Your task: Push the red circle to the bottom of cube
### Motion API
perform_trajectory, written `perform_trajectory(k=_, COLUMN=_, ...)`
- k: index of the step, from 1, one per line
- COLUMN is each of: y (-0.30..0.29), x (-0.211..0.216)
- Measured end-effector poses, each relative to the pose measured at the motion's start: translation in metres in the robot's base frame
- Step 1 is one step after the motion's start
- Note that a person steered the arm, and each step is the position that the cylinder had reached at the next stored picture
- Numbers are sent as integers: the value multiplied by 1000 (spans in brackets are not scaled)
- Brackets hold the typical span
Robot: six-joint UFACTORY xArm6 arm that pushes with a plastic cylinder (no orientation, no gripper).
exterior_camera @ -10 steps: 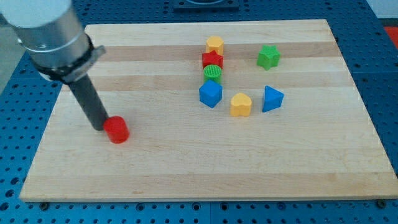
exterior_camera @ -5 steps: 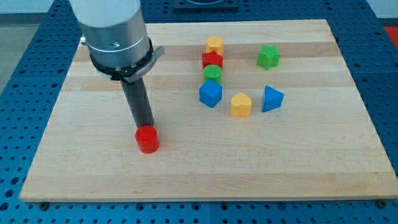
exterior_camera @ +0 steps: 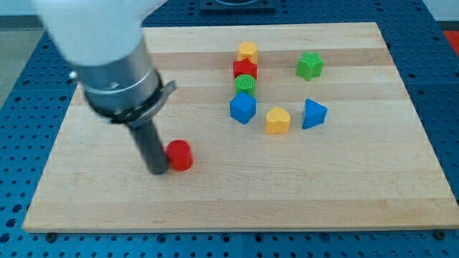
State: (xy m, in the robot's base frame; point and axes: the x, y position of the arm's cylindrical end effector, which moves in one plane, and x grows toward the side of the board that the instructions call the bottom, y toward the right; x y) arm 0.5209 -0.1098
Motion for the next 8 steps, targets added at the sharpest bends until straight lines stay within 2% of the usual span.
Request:
perform_trajectory(k=1, y=34, x=-29)
perform_trajectory(k=4, y=43, x=-37)
perform_trajectory(k=5, y=71, x=-35)
perform_trajectory(k=6, y=46, x=-21)
perform_trajectory(k=7, y=53, x=10)
perform_trajectory(k=8, y=60, x=16)
